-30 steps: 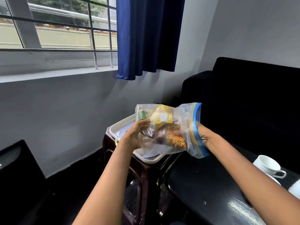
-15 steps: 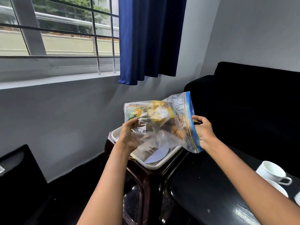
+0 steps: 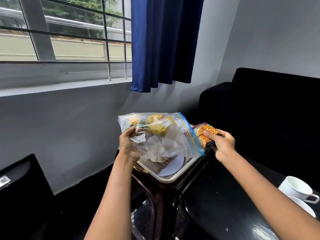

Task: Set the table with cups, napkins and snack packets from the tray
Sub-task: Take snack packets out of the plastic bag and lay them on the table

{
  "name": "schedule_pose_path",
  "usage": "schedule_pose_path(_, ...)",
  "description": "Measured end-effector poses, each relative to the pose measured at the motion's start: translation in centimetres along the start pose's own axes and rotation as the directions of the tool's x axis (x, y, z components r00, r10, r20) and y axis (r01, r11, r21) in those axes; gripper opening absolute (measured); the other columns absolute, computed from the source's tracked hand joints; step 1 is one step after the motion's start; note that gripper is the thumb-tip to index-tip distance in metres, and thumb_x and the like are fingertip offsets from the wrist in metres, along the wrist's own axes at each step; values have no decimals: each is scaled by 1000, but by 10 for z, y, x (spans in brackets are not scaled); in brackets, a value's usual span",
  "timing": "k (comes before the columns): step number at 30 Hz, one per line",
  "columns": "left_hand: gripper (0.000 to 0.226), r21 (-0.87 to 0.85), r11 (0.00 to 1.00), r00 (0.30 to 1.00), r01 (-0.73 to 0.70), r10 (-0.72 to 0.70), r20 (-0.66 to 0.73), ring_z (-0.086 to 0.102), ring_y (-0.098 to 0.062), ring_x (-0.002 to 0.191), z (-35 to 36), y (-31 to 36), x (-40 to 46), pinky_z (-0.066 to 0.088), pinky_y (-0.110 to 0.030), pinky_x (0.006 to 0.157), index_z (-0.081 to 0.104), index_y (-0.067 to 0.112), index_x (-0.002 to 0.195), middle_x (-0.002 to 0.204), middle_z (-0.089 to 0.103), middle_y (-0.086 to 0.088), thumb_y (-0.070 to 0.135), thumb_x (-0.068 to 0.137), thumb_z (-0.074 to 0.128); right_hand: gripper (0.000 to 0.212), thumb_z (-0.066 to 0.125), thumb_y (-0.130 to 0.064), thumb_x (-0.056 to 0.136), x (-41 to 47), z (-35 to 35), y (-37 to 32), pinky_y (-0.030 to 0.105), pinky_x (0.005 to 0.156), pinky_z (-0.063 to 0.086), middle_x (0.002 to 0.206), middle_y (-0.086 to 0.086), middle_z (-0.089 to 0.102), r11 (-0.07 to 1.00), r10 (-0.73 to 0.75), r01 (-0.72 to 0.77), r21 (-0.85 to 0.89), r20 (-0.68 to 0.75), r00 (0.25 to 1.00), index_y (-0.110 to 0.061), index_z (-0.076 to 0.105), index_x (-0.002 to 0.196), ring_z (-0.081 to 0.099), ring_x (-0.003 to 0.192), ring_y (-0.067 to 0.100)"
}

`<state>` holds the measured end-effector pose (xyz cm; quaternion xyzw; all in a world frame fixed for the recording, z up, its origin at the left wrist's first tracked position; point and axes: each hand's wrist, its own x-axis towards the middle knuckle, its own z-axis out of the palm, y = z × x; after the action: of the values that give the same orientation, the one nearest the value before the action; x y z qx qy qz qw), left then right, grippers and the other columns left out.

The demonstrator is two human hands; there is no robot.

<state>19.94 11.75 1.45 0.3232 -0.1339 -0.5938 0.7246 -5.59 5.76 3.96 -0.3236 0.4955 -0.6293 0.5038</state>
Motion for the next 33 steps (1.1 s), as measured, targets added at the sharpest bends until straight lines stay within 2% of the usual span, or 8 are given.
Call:
schedule_pose_path(5, 10, -29, 998, 999, -50, 49, -20, 59, -29, 81, -15, 12, 6, 37, -53, 105, 58, 16, 75, 87, 60, -9, 20, 83, 53, 40, 80, 1, 66, 17, 3, 6, 35, 71, 52, 105, 20, 65, 1000, -6, 6, 0, -79, 997, -5, 62, 101, 64, 89, 29)
schedule_pose_path(14, 19, -84, 992, 996, -92, 94, 11, 67, -26, 60, -36, 20, 10, 52, -48, 75, 61, 14, 78, 66, 70, -8, 23, 86, 46, 45, 80, 7, 62, 45, 25, 30, 30, 57, 47, 101, 19, 65, 993, 68, -75, -91, -78, 995, -3, 62, 102, 59, 65, 21)
schedule_pose_path(16, 19, -76, 993, 996, -86, 88, 23, 68, -28, 64, -36, 17, 12, 54, -45, 72, 61, 14, 81, 72, 70, -9, 23, 86, 46, 45, 80, 5, 63, 50, 31, 37, 30, 60, 48, 103, 19, 65, 991, 67, -76, -114, -83, 994, -3, 62, 104, 60, 71, 24)
schedule_pose_path(19, 19, -61, 996, 998, -59, 61, 30, 62, -30, 80, -34, 13, 13, 48, -51, 90, 59, 15, 95, 91, 64, -11, 25, 83, 49, 49, 81, -4, 66, 55, 35, 45, 35, 76, 52, 113, 18, 63, 958, 9, -38, -284, -104, 995, -5, 59, 110, 61, 94, 30)
schedule_pose_path(23, 23, -26, 998, 998, -53, 54, 33, 62, -30, 81, -32, 8, 15, 49, -48, 87, 60, 13, 100, 93, 64, -12, 24, 82, 50, 61, 77, -18, 69, 48, 33, 48, 42, 96, 36, 134, 13, 39, 619, -298, 139, -773, -67, 952, -14, 46, 121, 41, 119, 34)
schedule_pose_path(26, 18, -3, 1000, 1000, -28, 28, 14, 62, -30, 81, -31, 3, 17, 47, -49, 91, 62, 13, 91, 91, 64, -11, 23, 81, 51, 33, 62, -19, 81, 37, 29, 52, 40, 93, 33, 126, 8, 48, 285, -519, 394, -874, 204, 830, -15, 59, 113, 41, 115, 32)
schedule_pose_path(30, 15, 25, 1000, 1000, 5, -6, 10, 60, -30, 82, -32, -2, 19, 39, -52, 101, 62, 15, 88, 92, 62, -10, 23, 80, 52, 23, 52, -24, 88, 30, 21, 66, 34, 92, 34, 113, 3, 63, 35, -323, 568, -822, 529, 785, -16, 68, 102, 51, 110, 25)
schedule_pose_path(33, 19, 31, 999, 999, 31, -32, 27, 60, -31, 86, -30, -3, 19, 40, -54, 101, 62, 14, 93, 96, 63, -11, 23, 78, 54, 27, 58, -16, 87, 36, 16, 70, 37, 107, 28, 125, 5, 61, 33, -227, 596, -802, 574, 786, -15, 61, 114, 46, 125, 25)
